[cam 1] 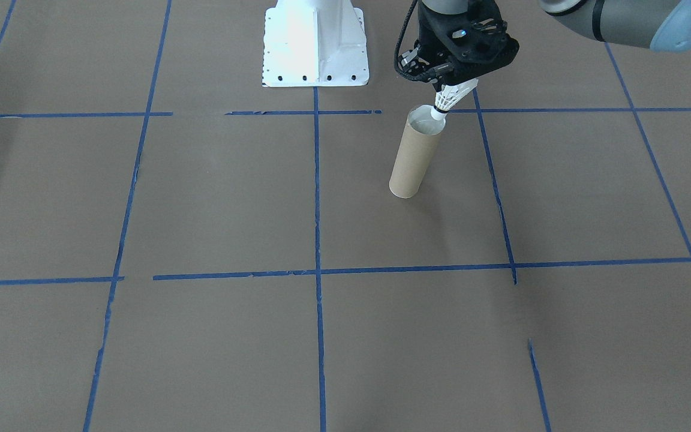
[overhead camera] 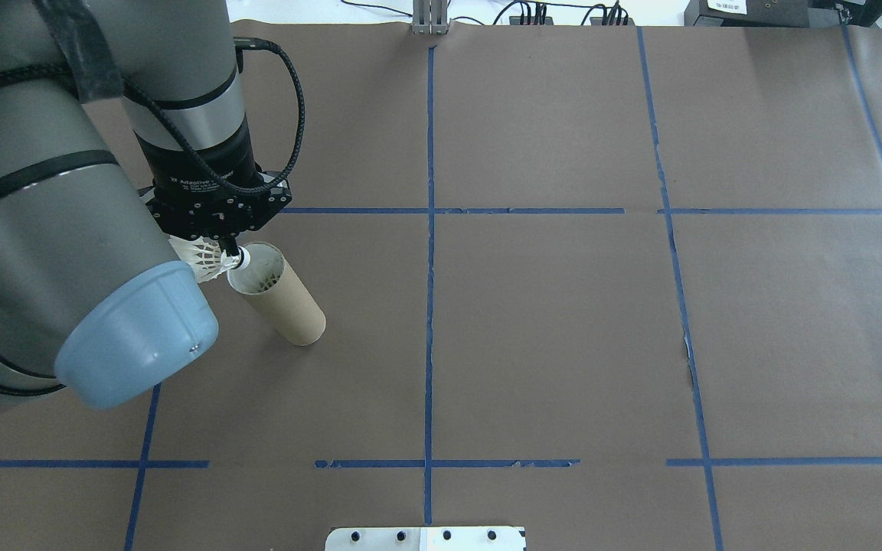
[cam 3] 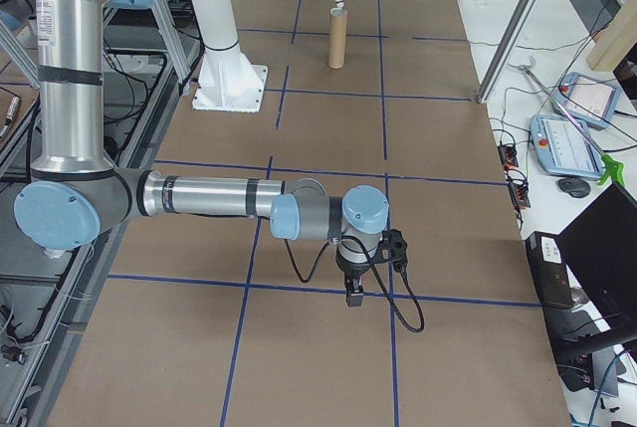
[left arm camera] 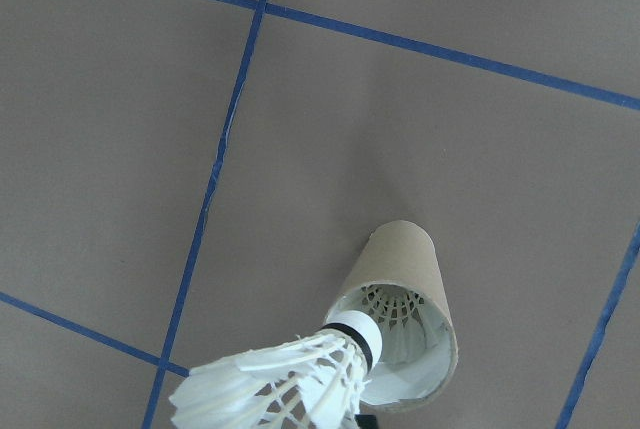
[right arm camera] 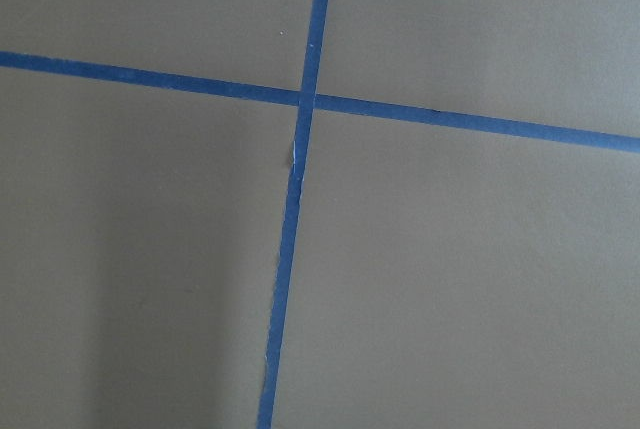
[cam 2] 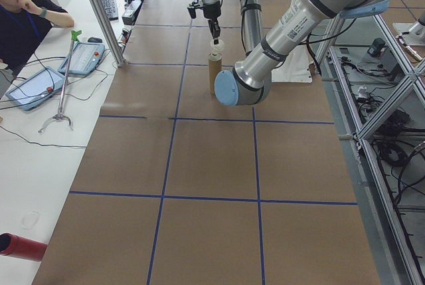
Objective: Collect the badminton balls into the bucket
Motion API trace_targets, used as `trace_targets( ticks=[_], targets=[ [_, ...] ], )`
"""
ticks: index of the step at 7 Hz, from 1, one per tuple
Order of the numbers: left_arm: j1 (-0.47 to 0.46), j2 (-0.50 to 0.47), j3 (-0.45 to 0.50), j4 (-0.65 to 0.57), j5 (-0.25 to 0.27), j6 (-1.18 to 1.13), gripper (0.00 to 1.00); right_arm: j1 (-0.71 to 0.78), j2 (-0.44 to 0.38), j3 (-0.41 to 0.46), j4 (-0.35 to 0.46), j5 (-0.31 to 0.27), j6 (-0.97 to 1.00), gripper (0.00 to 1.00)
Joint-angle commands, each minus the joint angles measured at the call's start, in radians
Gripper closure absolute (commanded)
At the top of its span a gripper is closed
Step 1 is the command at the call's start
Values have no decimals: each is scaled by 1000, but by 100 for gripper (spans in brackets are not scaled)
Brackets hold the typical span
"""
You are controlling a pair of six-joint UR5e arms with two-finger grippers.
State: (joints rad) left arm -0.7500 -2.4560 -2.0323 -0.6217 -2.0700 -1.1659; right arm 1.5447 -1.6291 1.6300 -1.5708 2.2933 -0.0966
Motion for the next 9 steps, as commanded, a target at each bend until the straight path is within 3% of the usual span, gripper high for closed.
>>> trace_targets(
  ticks=[1,3,5,8,9],
  targets=[
    [17,-1,17,0,8,-1,100,0,0,1,0,0,0,0],
    [14,-3,18,0,8,-1,100,0,0,1,0,0,0,0],
    [12,-3,14,-1,8,-1,0,0,0,-1,0,0,0,0],
    [3,-2,1,-32,7,23,0,0,0,-1,0,0,0,0],
    [-52,8,3,-85,7,78,0,0,0,-1,0,0,0,0]
  ],
)
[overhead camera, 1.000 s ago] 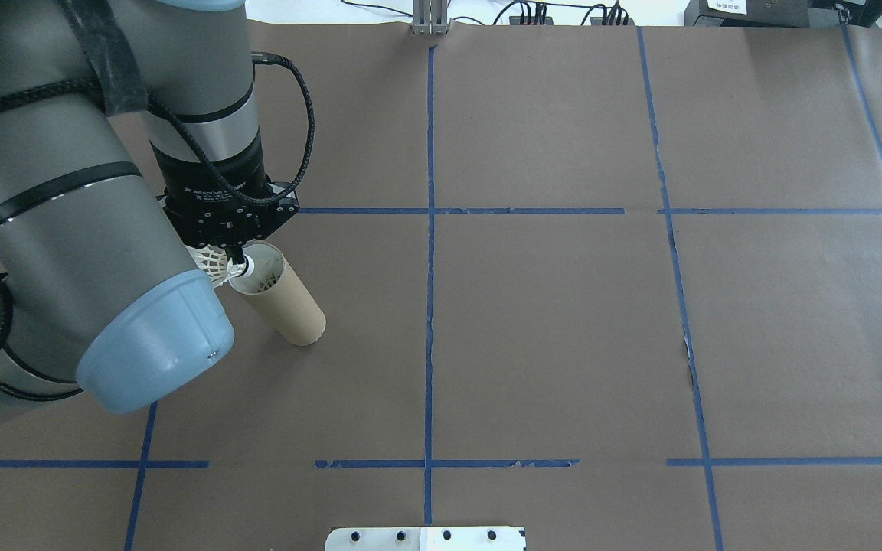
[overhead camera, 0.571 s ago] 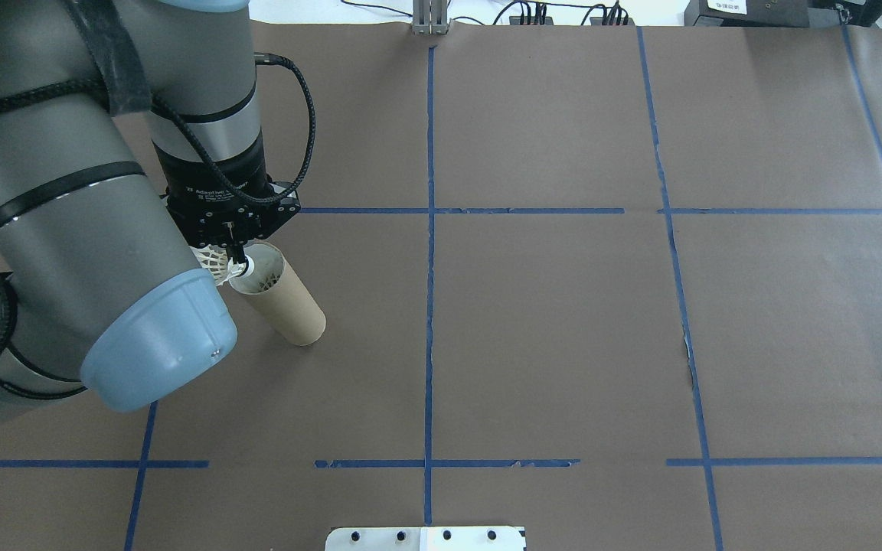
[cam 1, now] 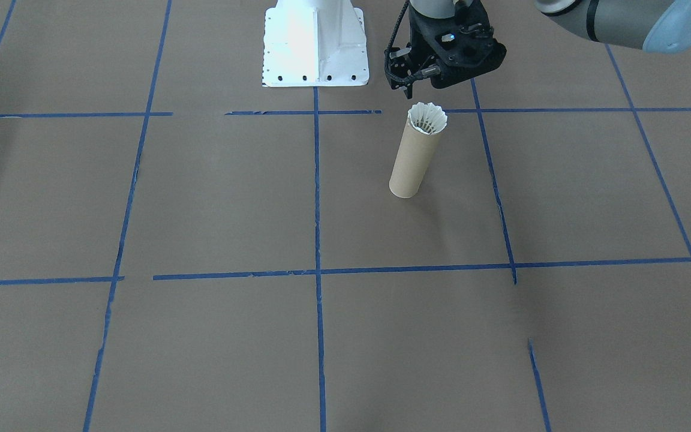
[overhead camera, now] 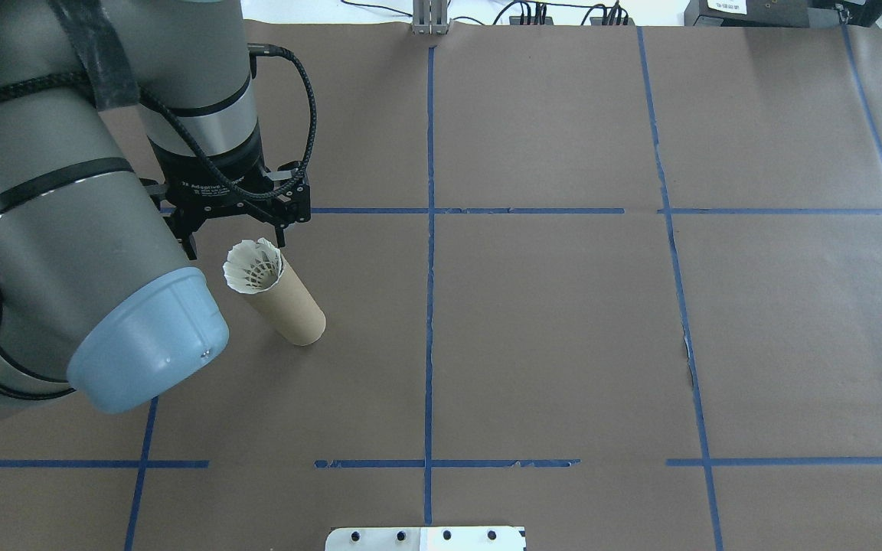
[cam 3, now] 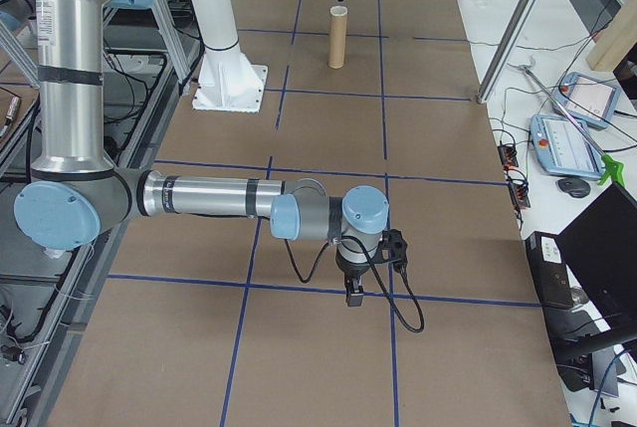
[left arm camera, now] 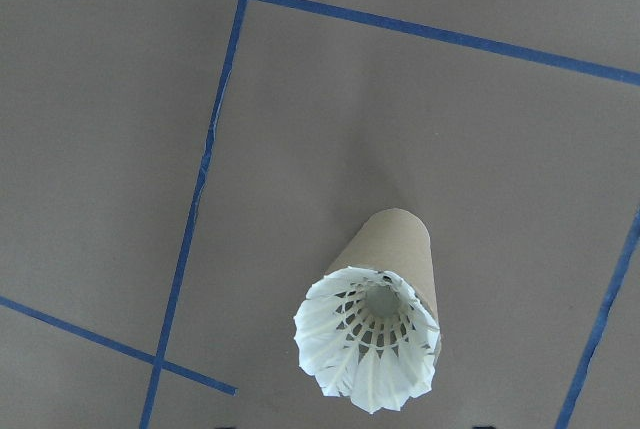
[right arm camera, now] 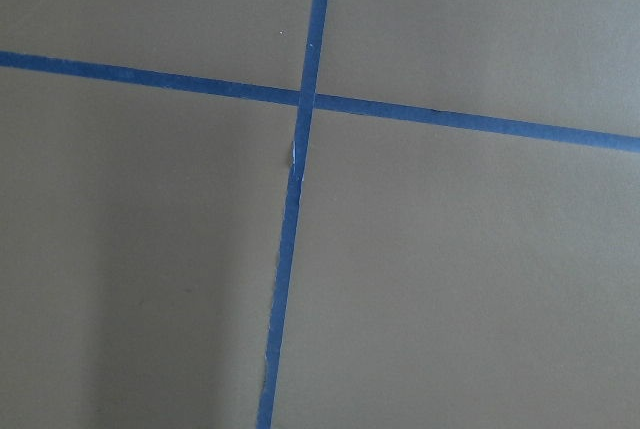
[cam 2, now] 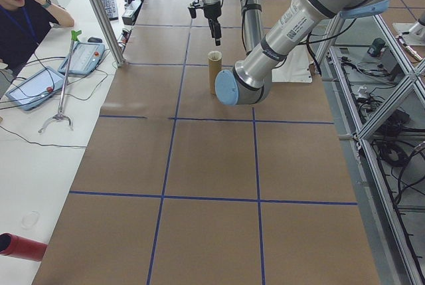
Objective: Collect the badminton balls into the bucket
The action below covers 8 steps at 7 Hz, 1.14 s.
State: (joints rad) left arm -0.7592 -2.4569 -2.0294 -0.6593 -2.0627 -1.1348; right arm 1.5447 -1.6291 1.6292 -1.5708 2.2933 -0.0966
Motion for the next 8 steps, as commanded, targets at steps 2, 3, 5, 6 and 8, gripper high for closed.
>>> trace_targets(
  ticks=[2,3,5,6,8],
  targets=[
    [-182,106,0,-164,-17,278,0,0,0,0,0,0,0,0],
    [-259,204,1,-269,-75,414,0,0,0,0,0,0,-2,0],
    [-446,365,15,-353,-148,750,0,0,0,0,0,0,0,0],
    [-538,438,30,-356,-152,920,0,0,0,0,0,0,0,0],
    [-694,541,118,-397,-154,1190,0,0,0,0,0,0,0,0]
  ],
)
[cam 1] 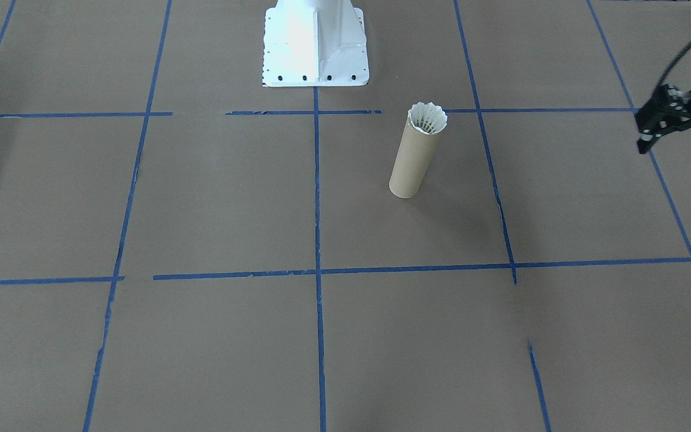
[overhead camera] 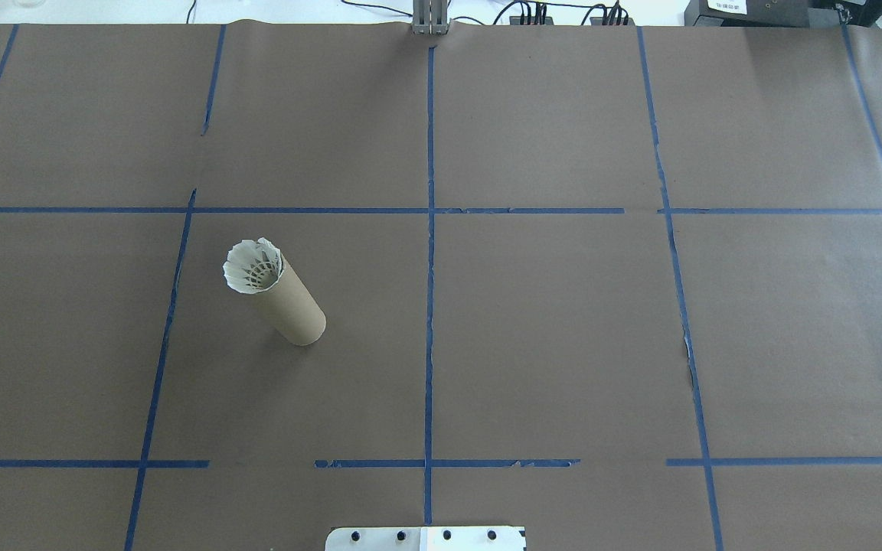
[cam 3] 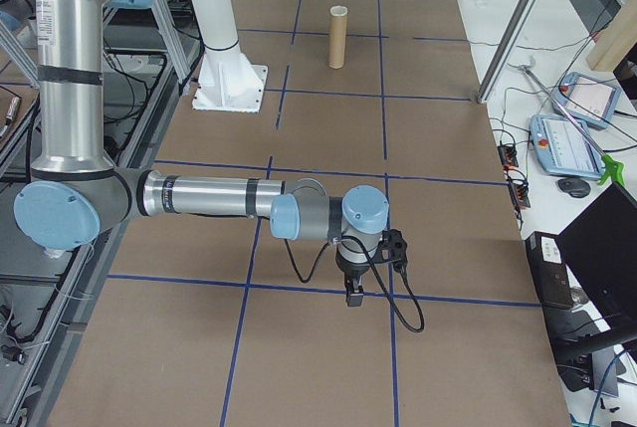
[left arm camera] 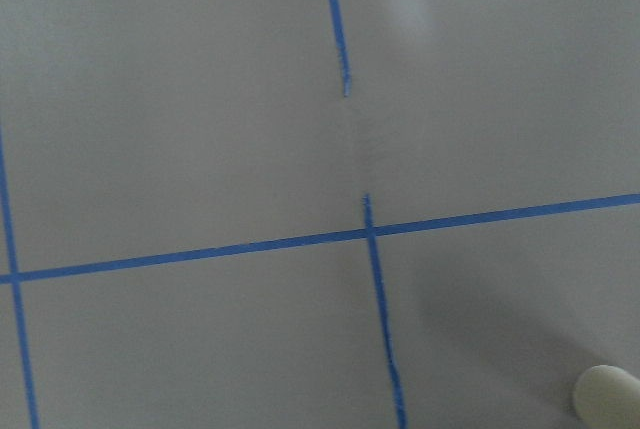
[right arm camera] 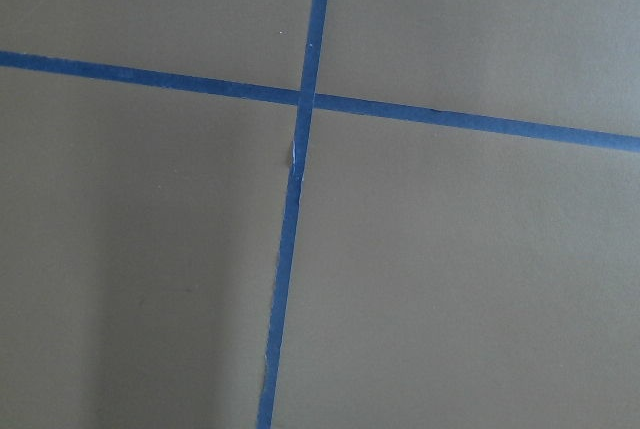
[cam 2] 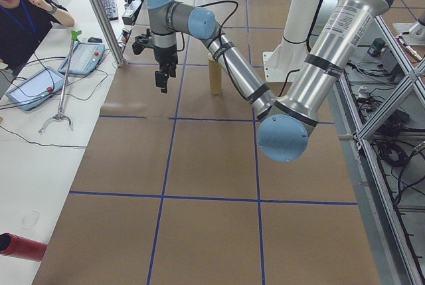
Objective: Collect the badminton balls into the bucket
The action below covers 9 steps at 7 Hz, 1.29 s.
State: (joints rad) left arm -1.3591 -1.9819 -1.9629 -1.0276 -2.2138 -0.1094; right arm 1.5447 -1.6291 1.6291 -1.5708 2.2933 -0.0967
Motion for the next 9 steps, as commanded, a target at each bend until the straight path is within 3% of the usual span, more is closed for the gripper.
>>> trace_targets(
  ticks=[1,3,4,7,9],
  targets=[
    [-148,145,94,-131,-3,238,0,0,0,0,0,0,0,0],
    [-204,300,175,-352,-20,257,0,0,0,0,0,0,0,0],
    [-204,369,208,-429,-62,261,0,0,0,0,0,0,0,0],
    [-204,483,226,-532,-70,257,0,0,0,0,0,0,0,0],
    [-204,514,252,-582,-140,247,0,0,0,0,0,0,0,0]
  ],
)
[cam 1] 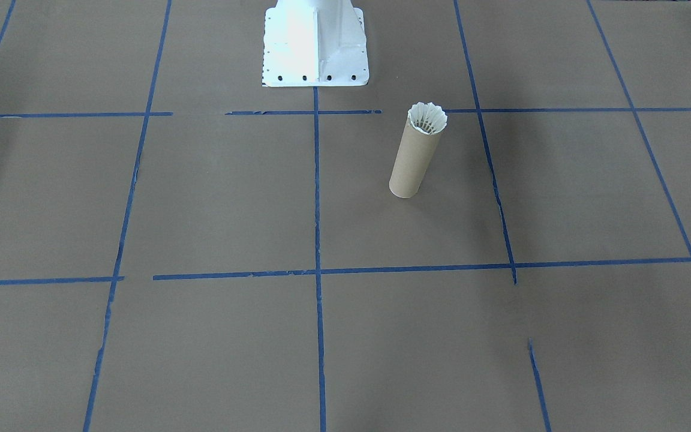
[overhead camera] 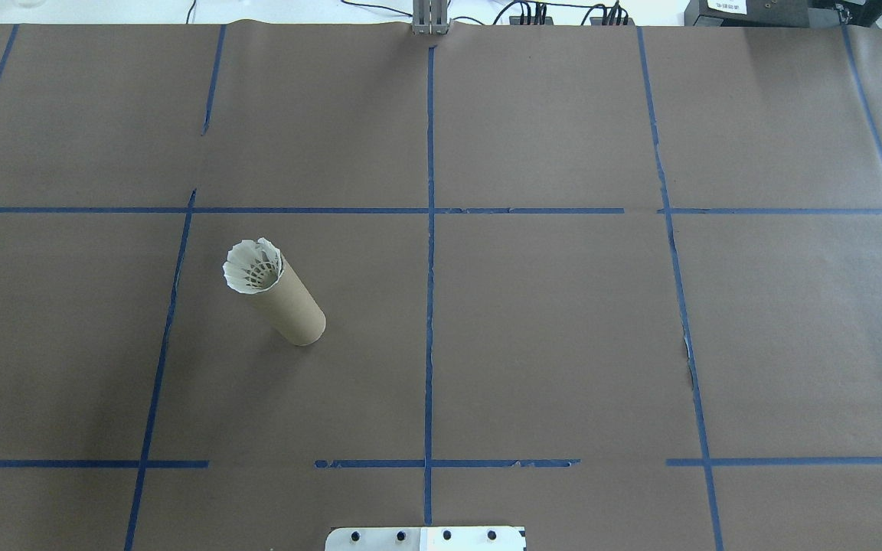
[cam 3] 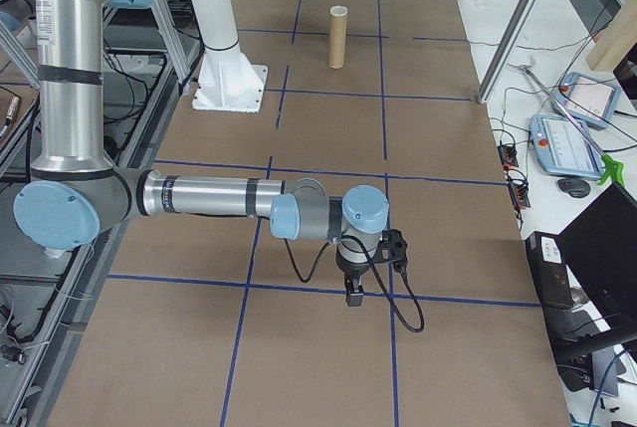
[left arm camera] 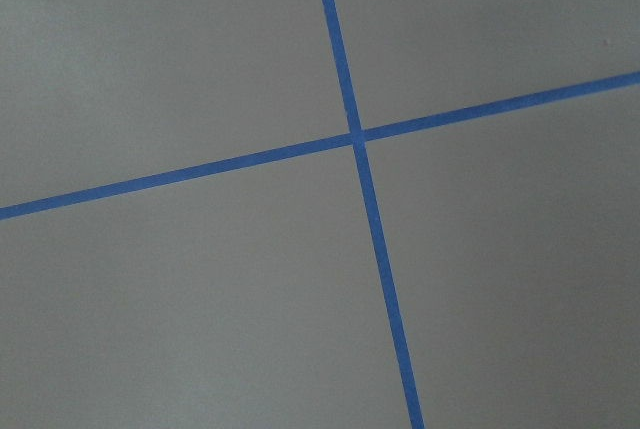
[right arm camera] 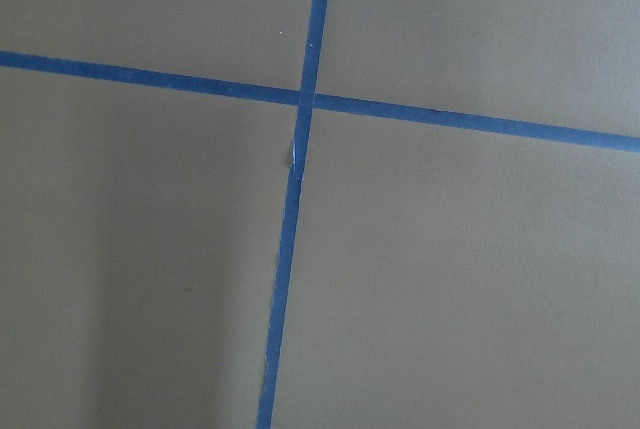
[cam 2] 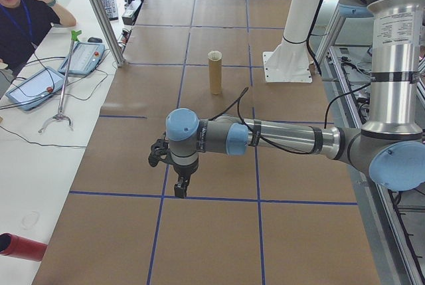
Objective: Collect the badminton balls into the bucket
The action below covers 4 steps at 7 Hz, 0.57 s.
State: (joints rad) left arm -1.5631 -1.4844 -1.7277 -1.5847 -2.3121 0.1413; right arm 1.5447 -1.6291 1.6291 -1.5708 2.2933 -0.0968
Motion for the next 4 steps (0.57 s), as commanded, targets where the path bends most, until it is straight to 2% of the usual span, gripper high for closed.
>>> trace_targets(
  ticks=[1,4],
  targets=[
    [-8,9,14,-24,-59,-2,0,0,0,0,0,0,0,0],
    [-9,13,10,-23,-56,-2,0,0,0,0,0,0,0,0]
  ],
)
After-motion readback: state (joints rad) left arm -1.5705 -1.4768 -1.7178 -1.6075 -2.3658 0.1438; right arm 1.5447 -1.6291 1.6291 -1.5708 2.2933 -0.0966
